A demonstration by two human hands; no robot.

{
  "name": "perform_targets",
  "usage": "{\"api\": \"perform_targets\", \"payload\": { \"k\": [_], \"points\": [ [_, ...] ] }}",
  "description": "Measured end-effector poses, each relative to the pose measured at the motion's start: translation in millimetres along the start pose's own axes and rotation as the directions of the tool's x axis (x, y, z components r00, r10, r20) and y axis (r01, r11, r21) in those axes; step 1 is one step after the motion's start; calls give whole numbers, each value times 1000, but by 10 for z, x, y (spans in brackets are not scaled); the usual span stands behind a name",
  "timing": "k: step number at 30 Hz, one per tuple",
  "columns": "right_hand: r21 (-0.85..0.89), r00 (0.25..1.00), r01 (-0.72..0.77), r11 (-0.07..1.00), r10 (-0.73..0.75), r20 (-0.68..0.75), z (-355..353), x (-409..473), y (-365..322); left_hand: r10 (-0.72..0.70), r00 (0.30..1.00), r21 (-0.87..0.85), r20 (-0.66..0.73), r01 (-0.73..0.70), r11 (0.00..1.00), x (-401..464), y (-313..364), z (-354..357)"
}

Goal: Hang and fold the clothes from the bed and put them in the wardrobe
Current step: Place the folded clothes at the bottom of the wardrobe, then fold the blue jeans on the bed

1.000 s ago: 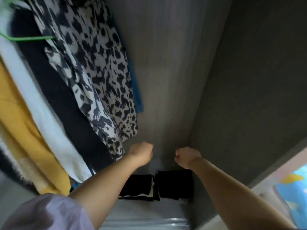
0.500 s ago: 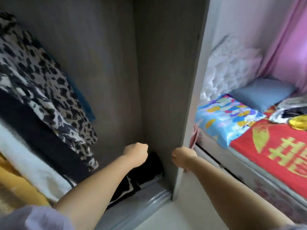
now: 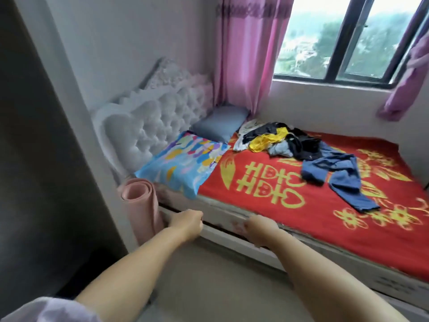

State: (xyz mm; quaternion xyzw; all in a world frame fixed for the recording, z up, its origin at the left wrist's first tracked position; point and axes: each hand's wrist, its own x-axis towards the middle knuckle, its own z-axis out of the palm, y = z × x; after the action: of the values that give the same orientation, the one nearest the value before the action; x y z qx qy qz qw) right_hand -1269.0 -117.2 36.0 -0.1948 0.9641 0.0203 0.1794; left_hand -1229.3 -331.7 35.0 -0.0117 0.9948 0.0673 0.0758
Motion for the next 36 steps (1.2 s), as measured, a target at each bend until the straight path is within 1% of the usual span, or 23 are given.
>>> {"api": "perform_targets", "payload": {
  "k": [3,6,8,11,17,20,24,27,29,32,36],
  "points": [
    [26,994,-111,993,111,24,47,-110,890,85,996,-24,39,-84,996,384,803,99],
    [44,975,-216,975,213,67,101,-168,1652,173,983,-84,68,-167,982,705,1517,158],
    [78,962,-270,960,265,64,147,-171,2043,230,971,-91,70,-223,971,878,1901,177],
    [132,951,-308,942,300,75,222,-116,2436,281,955,-39,94,-278,960,1160,2291,232],
    [193,937,-345,918,325,130,326,241,3041,296,937,-1,183,-301,954,1926,2712,354],
    [223,926,-376,899,354,133,262,530,3401,306,924,-2,230,-314,950,2470,2910,359],
    [263,889,-458,849,438,134,108,984,3941,362,896,-17,258,-370,929,3313,3198,312],
    [269,856,-517,813,491,161,-6,1335,4272,399,871,7,286,-418,908,3885,3356,243],
    [279,842,-539,795,516,155,-80,1576,4423,417,864,40,282,-445,895,4269,3432,179],
    [283,841,-541,792,517,161,-130,1918,4591,417,865,40,278,-444,895,4754,3540,191],
    [277,837,-547,790,503,217,-47,2330,4870,418,838,20,350,-453,891,5170,3712,405]
  ]
}}
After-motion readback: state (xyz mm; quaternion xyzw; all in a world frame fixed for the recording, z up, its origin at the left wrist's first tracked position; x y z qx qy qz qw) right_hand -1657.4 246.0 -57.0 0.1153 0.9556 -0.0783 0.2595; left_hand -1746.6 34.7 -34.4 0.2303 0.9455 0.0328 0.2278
